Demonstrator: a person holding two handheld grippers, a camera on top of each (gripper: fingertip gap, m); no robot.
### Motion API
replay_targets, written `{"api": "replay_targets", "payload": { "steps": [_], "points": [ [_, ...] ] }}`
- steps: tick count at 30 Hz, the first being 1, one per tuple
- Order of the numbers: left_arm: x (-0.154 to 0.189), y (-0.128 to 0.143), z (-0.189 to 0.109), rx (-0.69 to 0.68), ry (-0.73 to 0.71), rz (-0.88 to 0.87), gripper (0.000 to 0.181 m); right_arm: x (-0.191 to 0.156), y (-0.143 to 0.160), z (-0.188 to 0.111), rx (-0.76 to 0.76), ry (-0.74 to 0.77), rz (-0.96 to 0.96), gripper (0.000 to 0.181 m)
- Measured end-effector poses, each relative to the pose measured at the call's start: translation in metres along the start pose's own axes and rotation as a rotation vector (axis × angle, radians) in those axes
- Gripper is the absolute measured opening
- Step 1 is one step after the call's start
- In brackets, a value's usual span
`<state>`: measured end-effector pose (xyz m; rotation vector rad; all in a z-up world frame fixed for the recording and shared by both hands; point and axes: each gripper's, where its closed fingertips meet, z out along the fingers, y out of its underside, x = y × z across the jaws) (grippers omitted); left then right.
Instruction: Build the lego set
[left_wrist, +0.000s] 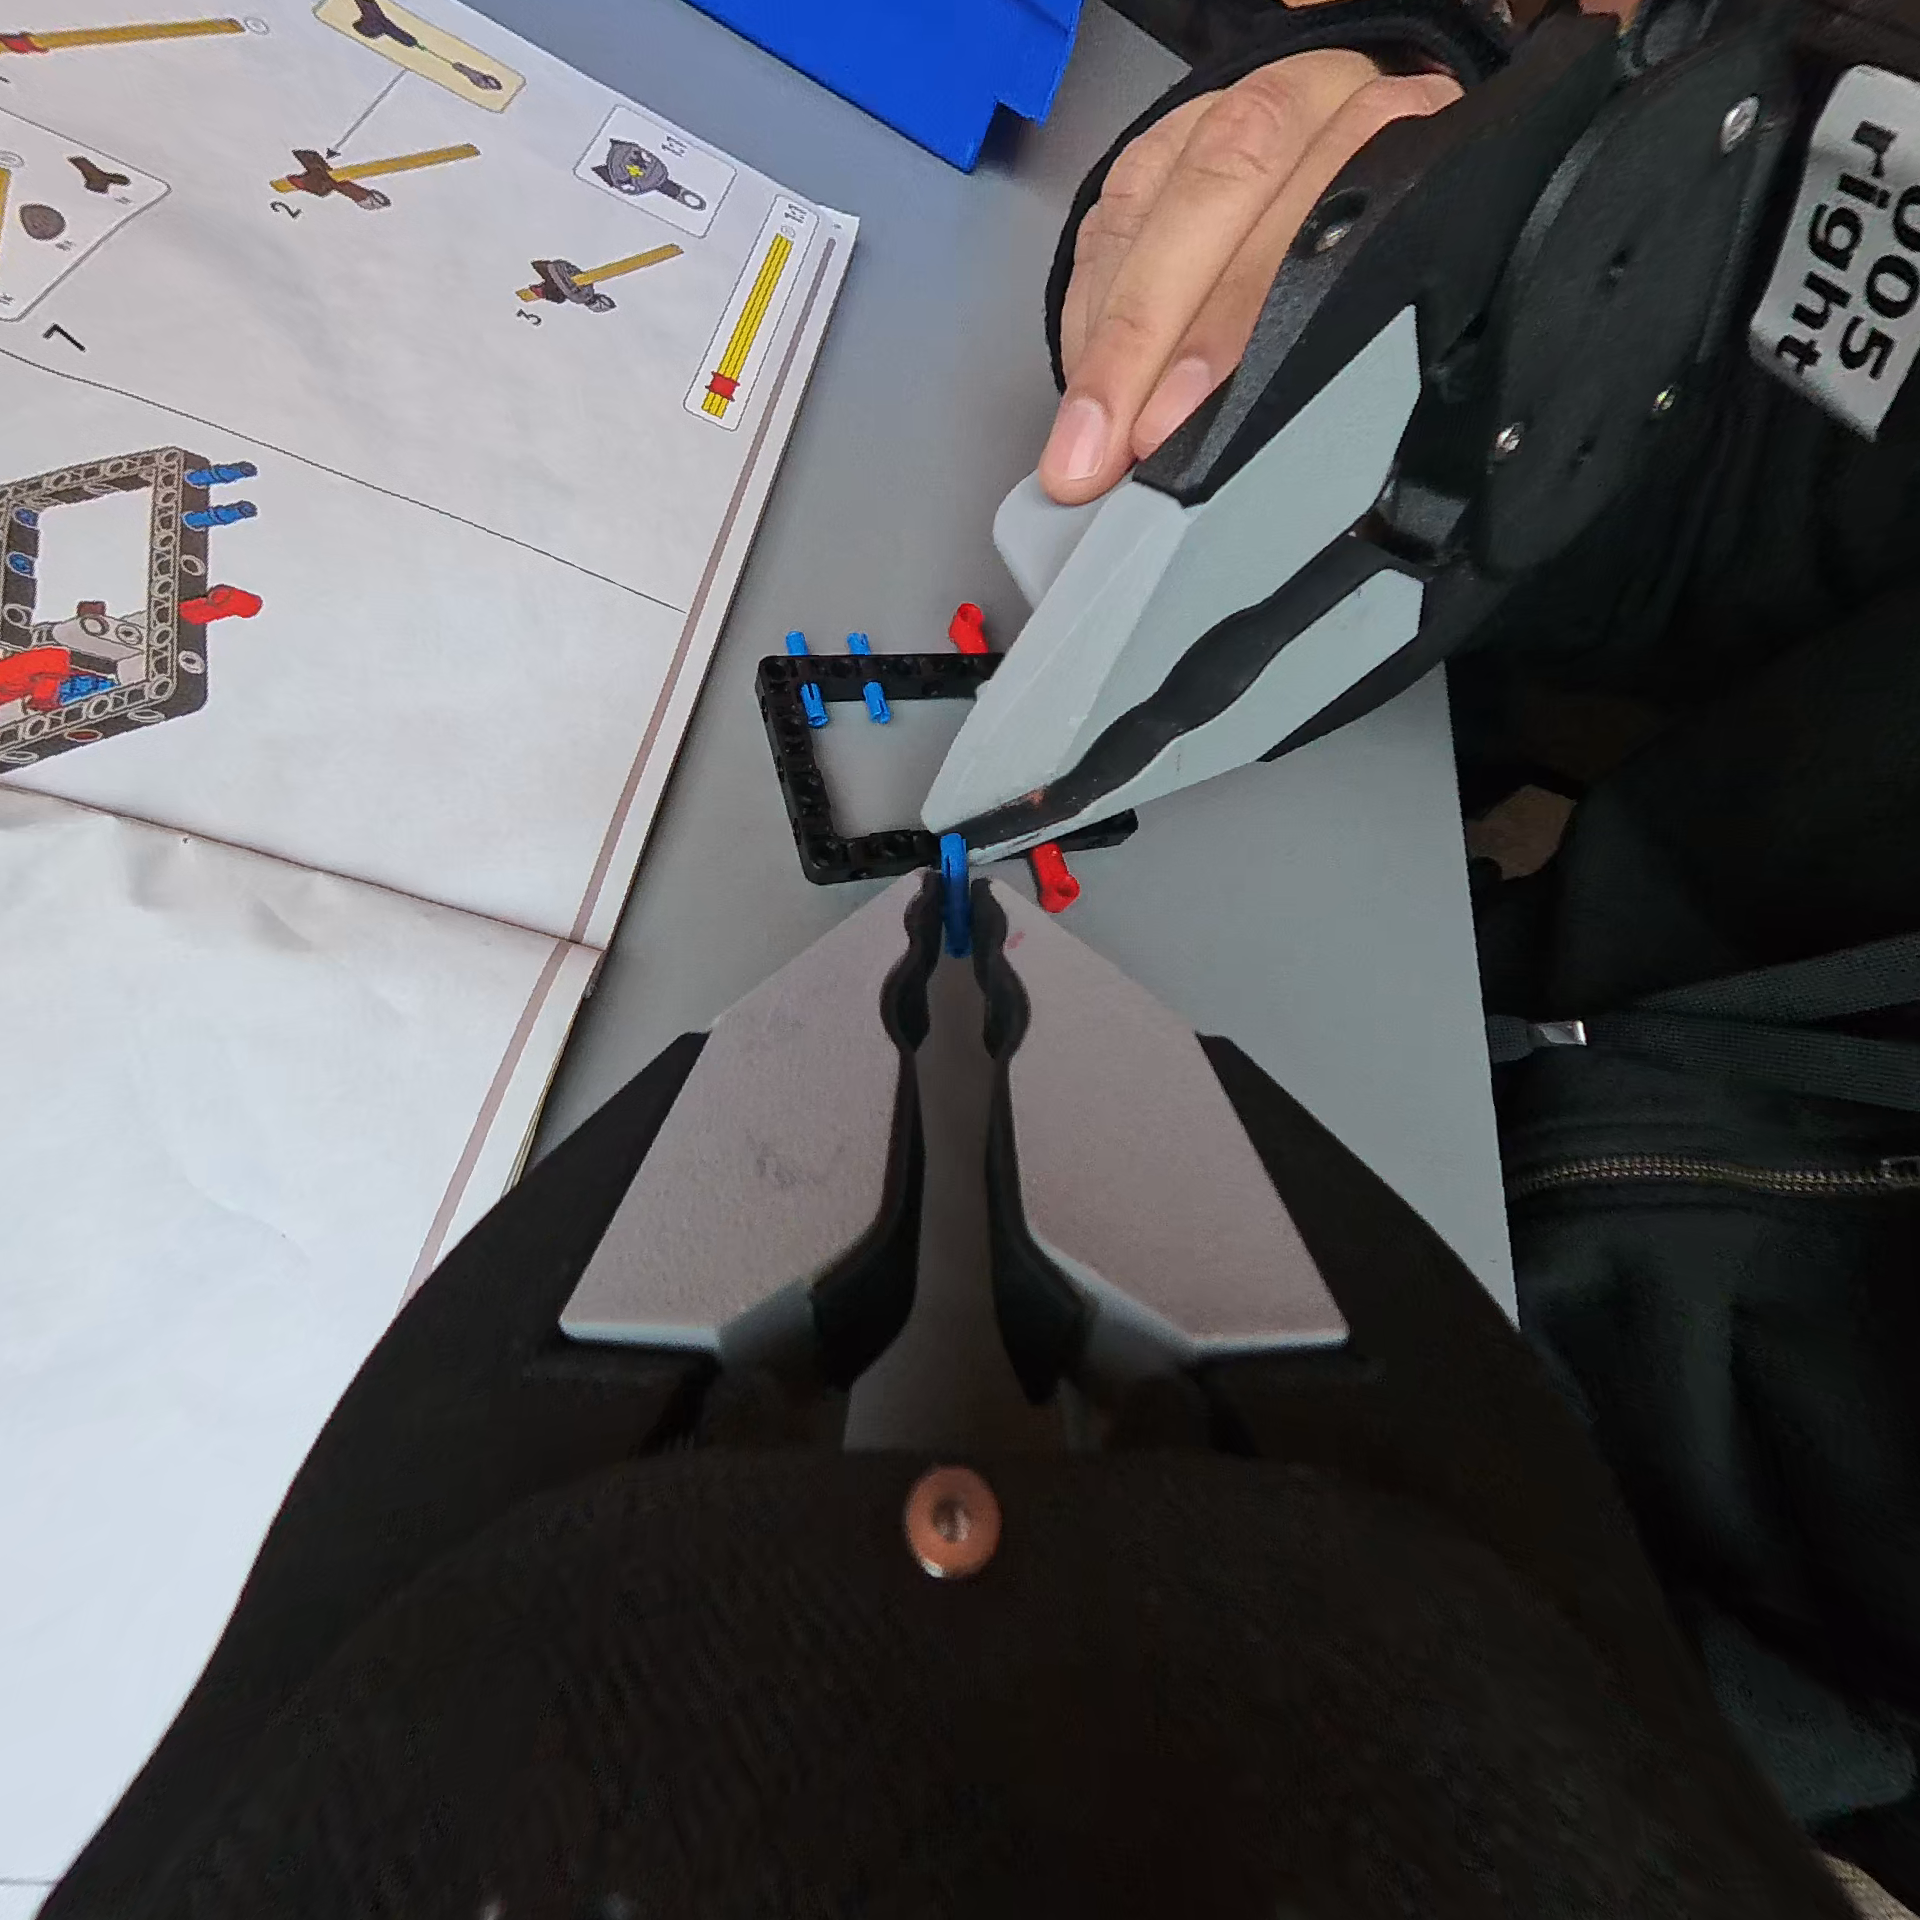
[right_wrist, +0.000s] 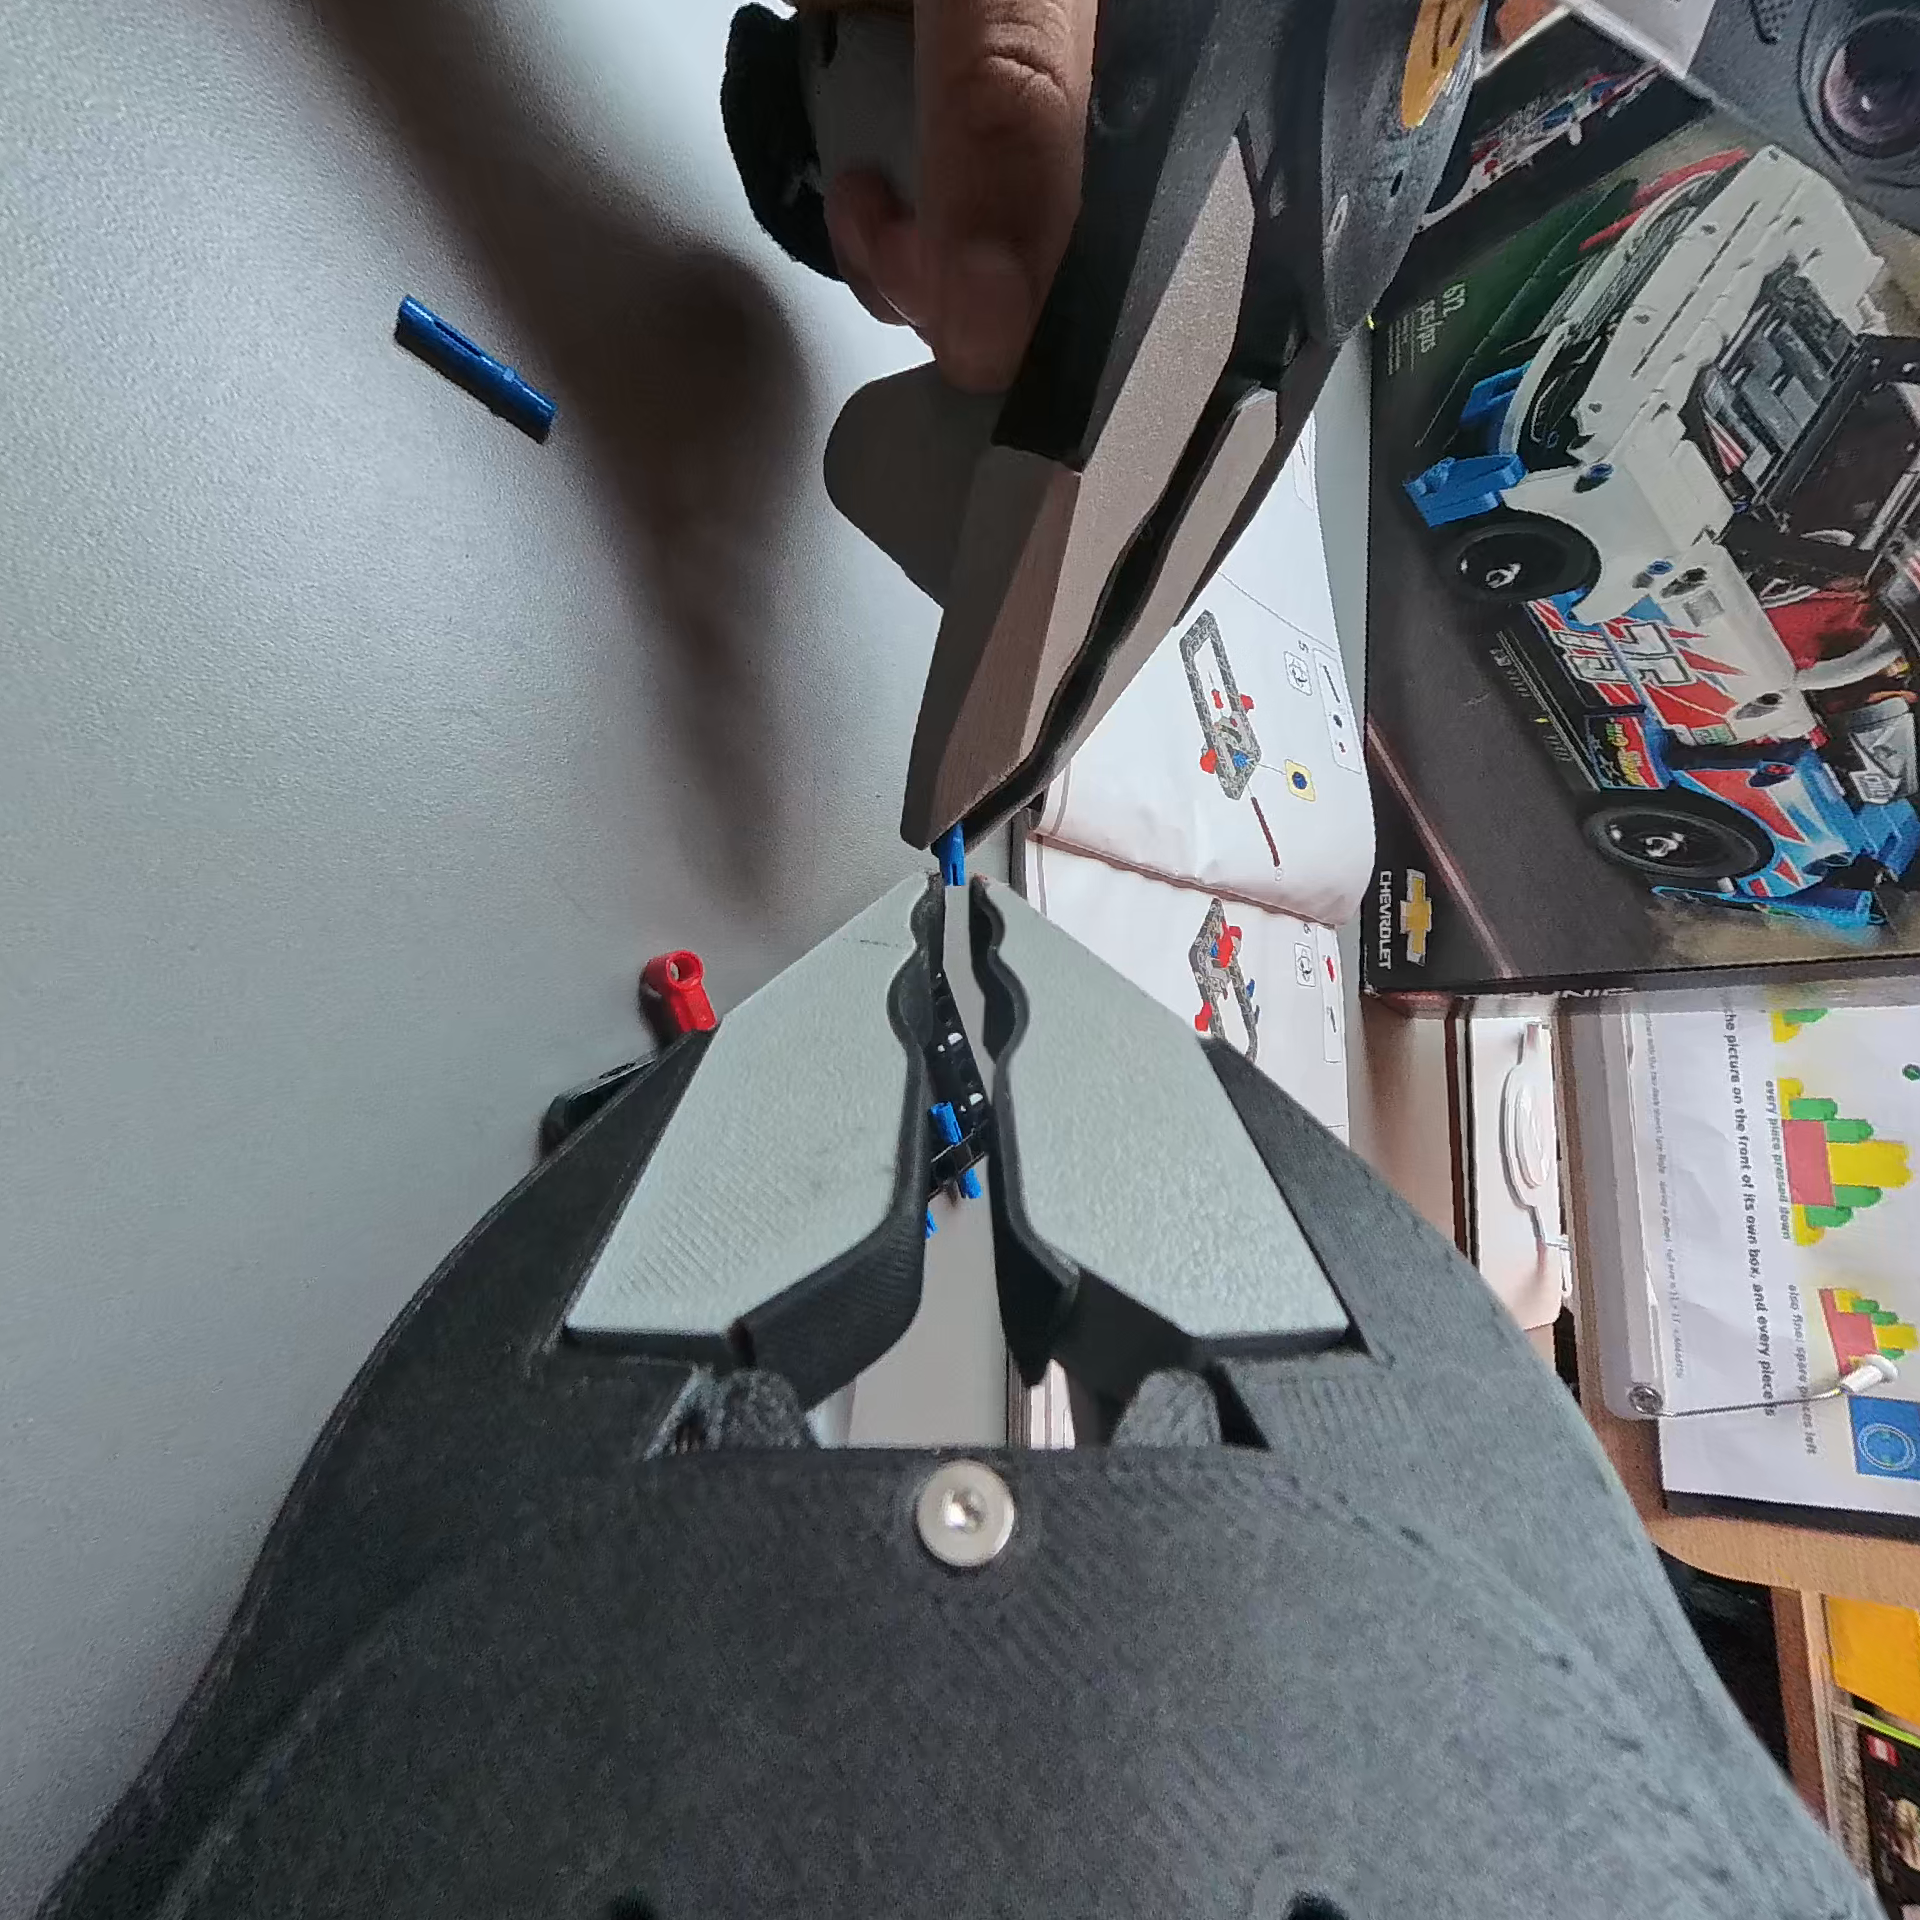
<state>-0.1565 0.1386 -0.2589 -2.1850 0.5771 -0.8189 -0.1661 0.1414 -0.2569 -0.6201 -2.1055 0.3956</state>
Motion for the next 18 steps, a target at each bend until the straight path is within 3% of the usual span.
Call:
{"api": "replay_targets", "payload": {
  "steps": [18],
  "points": [
    [0.0034, -0.0009, 0.0033, -0.015, -0.034, 0.045, 0.003, -0.0021, 0.0072, 0.0036, -0.047, -0.012, -0.004, 0.000]
  ]
}}
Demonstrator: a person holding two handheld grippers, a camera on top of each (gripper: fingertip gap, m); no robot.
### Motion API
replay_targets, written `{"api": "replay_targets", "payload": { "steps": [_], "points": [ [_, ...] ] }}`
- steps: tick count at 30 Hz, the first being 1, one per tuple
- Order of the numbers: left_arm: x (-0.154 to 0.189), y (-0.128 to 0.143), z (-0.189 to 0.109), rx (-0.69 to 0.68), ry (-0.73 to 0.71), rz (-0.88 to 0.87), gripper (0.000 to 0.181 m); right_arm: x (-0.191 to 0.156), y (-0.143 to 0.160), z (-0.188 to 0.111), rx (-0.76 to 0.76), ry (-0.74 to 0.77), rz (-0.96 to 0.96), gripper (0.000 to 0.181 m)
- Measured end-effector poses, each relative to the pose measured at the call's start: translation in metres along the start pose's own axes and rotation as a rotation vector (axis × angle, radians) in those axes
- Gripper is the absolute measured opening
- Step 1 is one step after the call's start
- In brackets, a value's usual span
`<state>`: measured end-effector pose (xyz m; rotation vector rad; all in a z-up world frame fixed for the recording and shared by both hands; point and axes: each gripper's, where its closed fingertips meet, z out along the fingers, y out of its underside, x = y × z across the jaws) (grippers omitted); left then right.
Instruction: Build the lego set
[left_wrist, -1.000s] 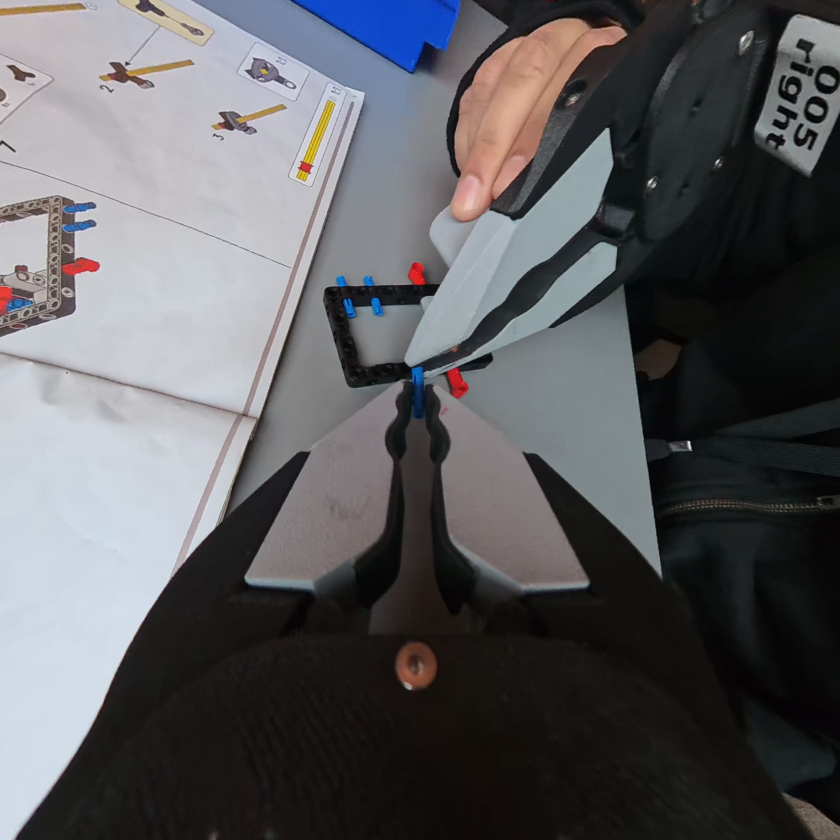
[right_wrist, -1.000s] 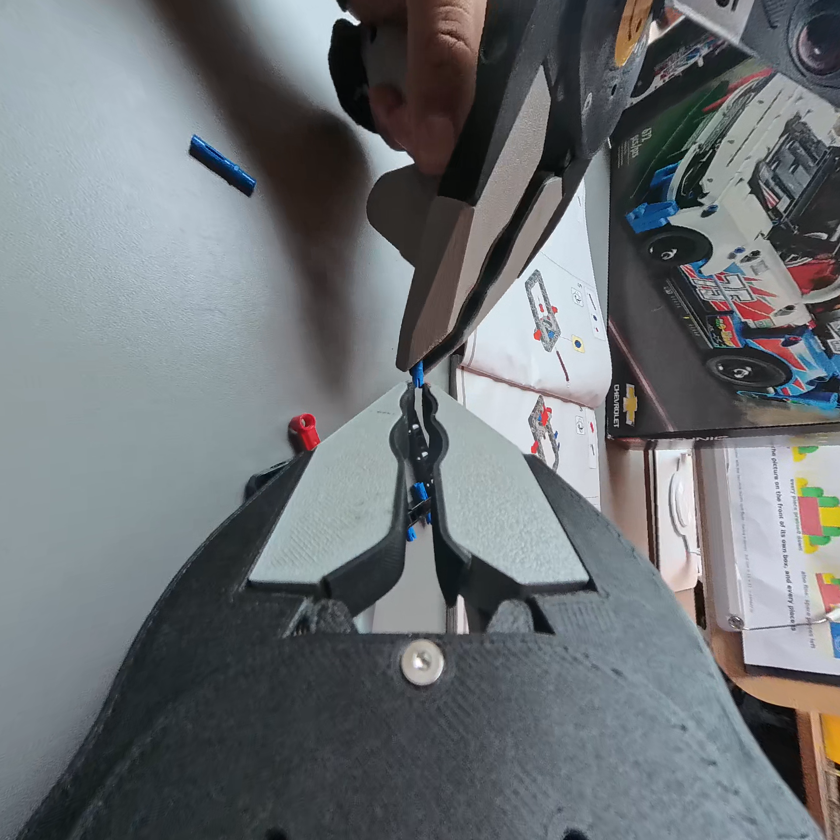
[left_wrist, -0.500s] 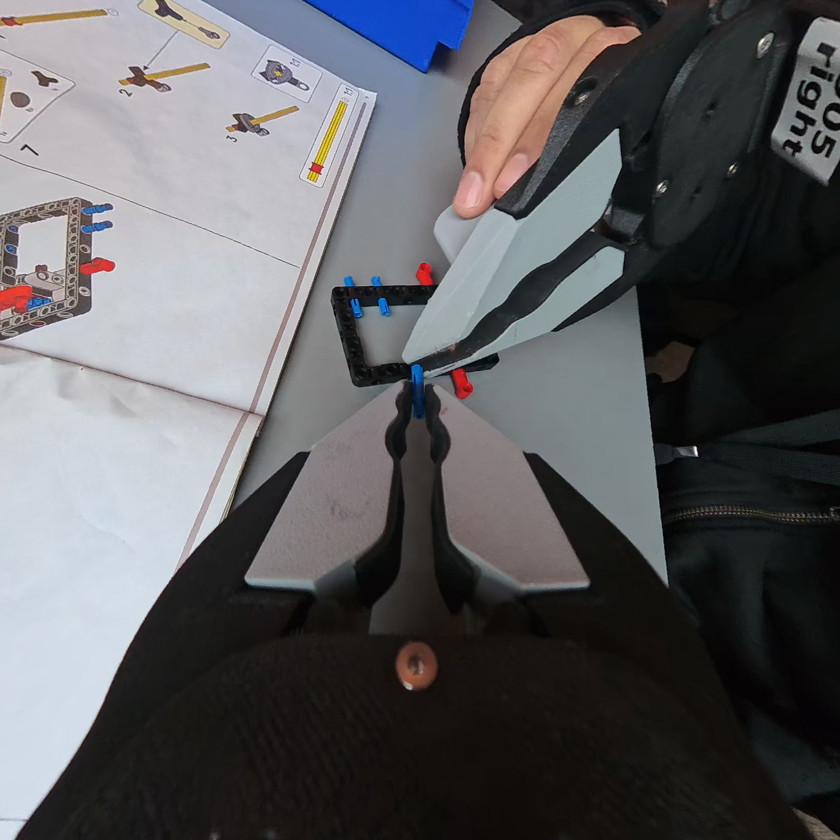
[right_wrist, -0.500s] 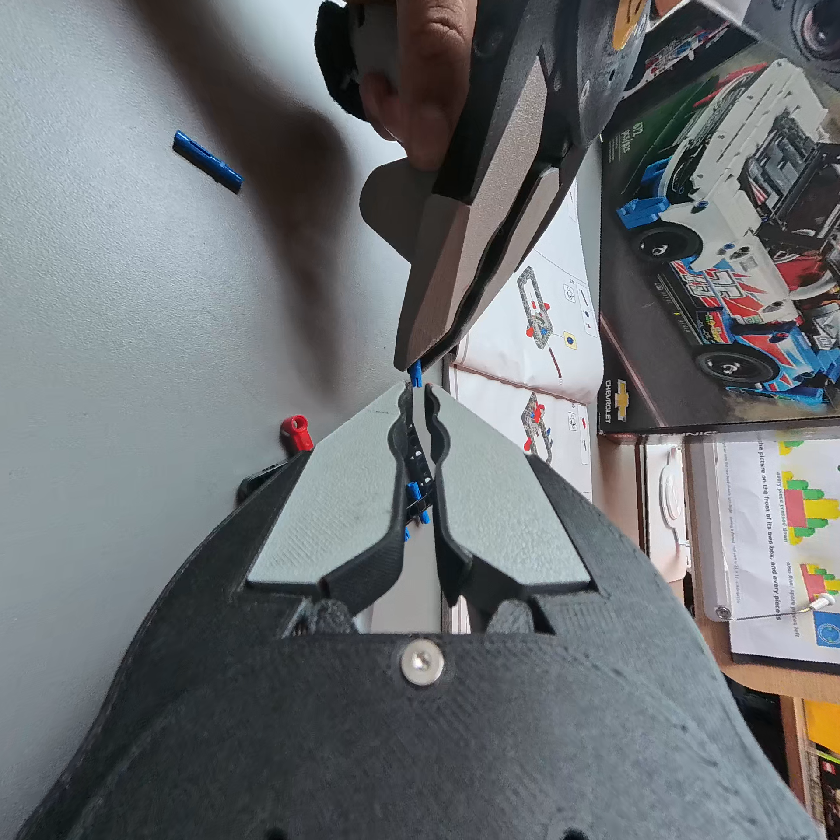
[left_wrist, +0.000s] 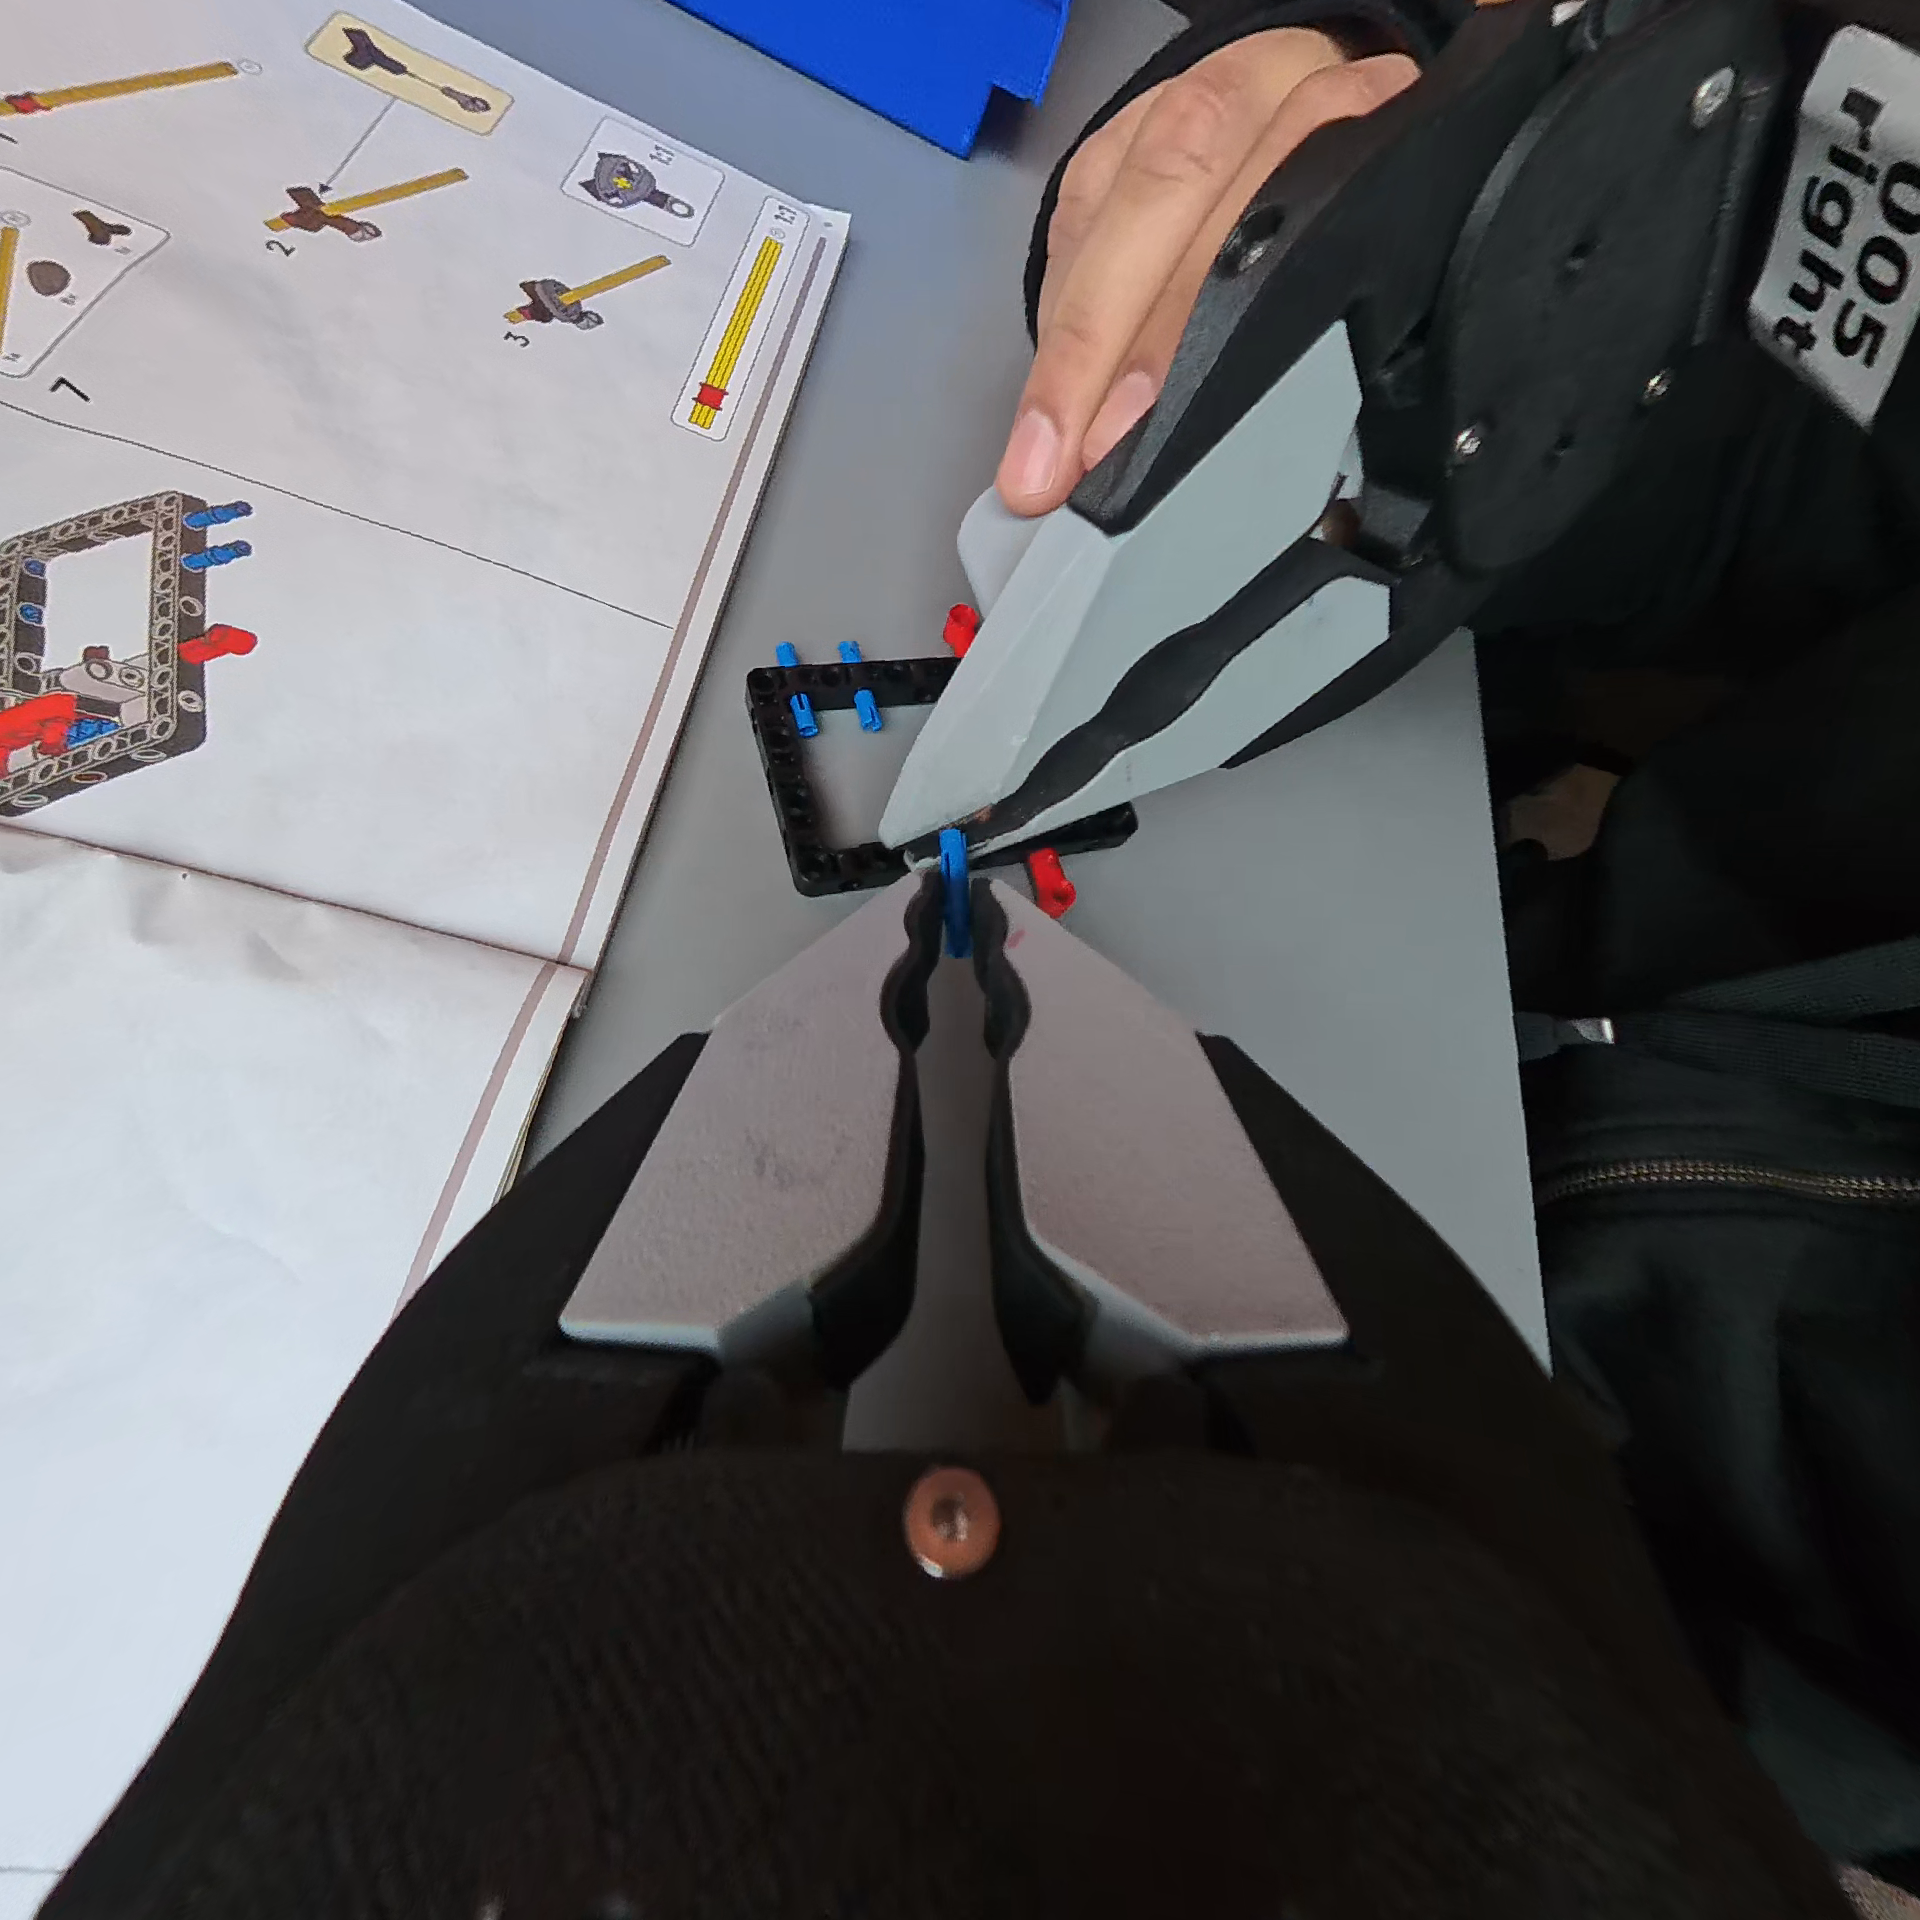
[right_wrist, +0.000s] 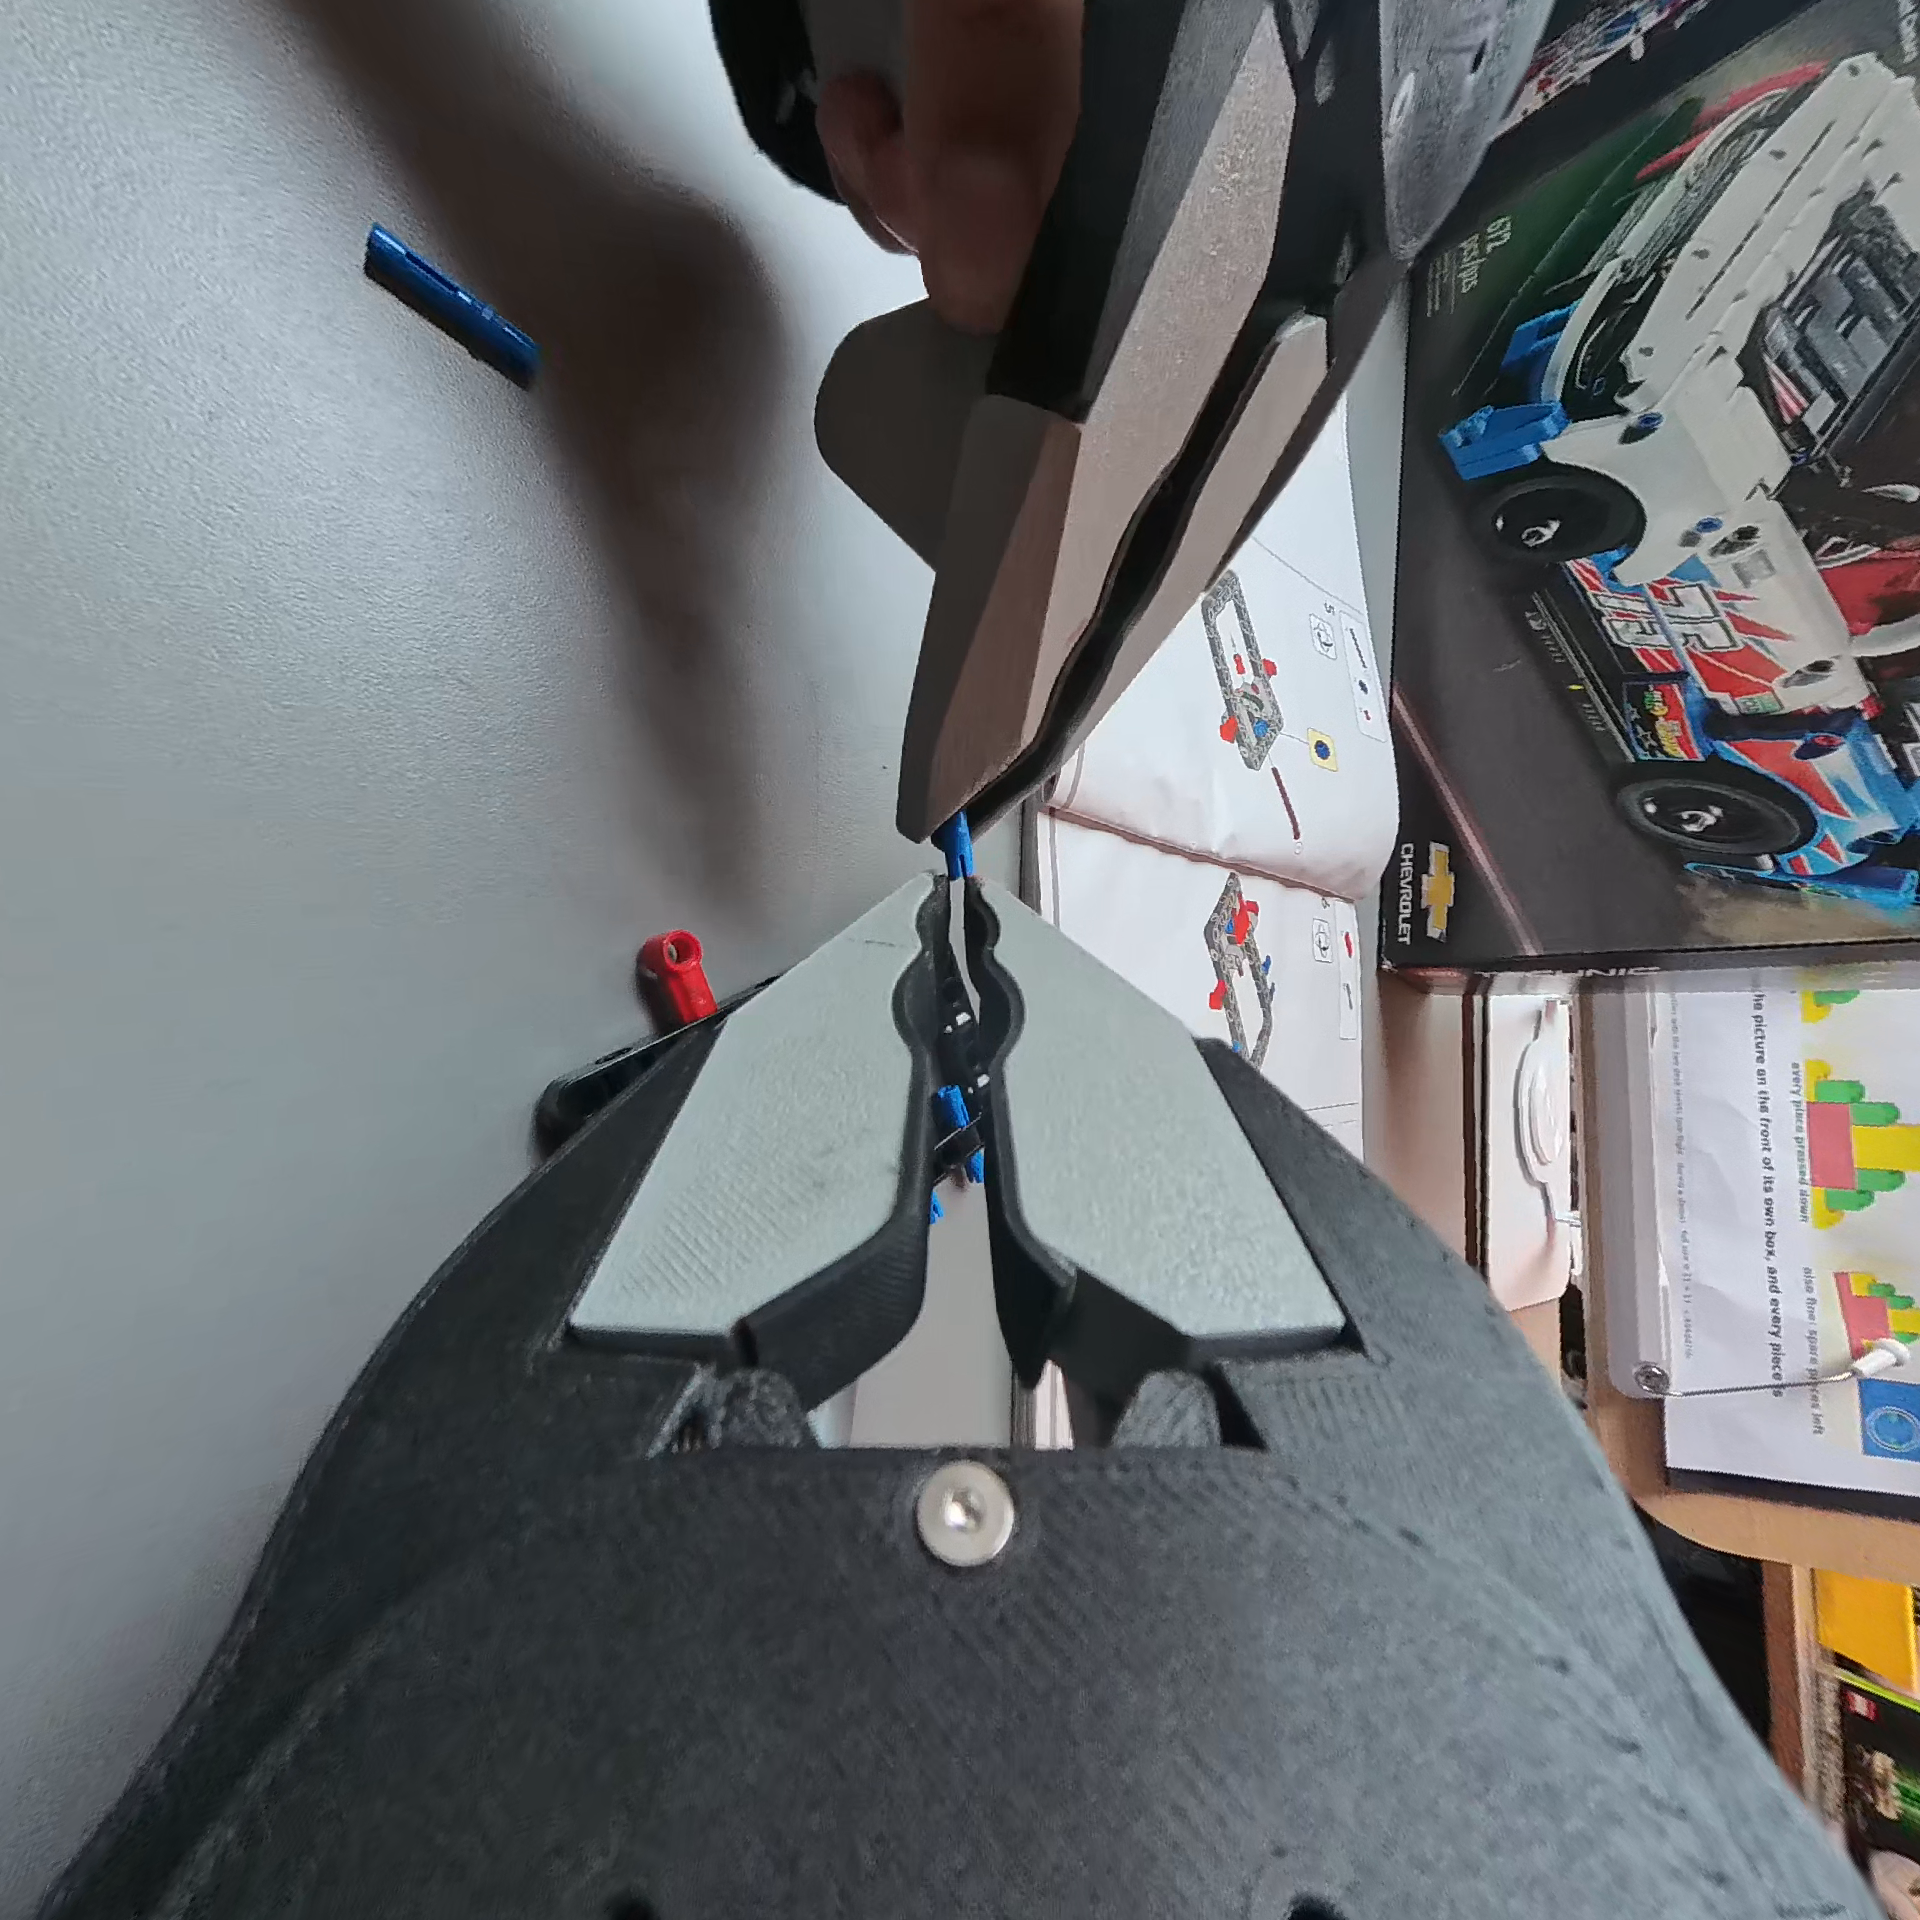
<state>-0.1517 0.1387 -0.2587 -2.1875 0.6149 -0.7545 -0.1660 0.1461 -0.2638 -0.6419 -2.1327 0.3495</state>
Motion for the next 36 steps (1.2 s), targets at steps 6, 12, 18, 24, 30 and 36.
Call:
{"api": "replay_targets", "payload": {
  "steps": [6, 12, 18, 24, 30, 36],
  "points": [
    [-0.0011, 0.0033, 0.0020, -0.028, -0.027, 0.019, 0.003, -0.0019, 0.0016, 0.0023, -0.016, -0.008, -0.006, 0.000],
    [0.0000, 0.0039, 0.0038, -0.031, -0.022, 0.021, 0.003, -0.0040, 0.0012, 0.0037, -0.023, -0.011, -0.022, 0.002],
    [0.0004, 0.0040, 0.0034, -0.036, -0.033, 0.036, 0.003, -0.0045, 0.0007, 0.0039, -0.010, -0.024, -0.002, 0.001],
    [0.0024, 0.0039, 0.0038, -0.037, -0.024, 0.036, 0.003, -0.0054, 0.0025, 0.0048, -0.020, -0.027, -0.005, 0.002],
    [0.0028, 0.0043, 0.0036, -0.040, -0.023, 0.035, 0.003, -0.0063, 0.0026, 0.0052, -0.020, -0.031, -0.005, 0.001],
    [0.0029, 0.0037, 0.0035, -0.039, -0.028, 0.041, 0.003, -0.0050, 0.0042, 0.0046, -0.052, 0.003, -0.054, 0.000]
  ]
}}
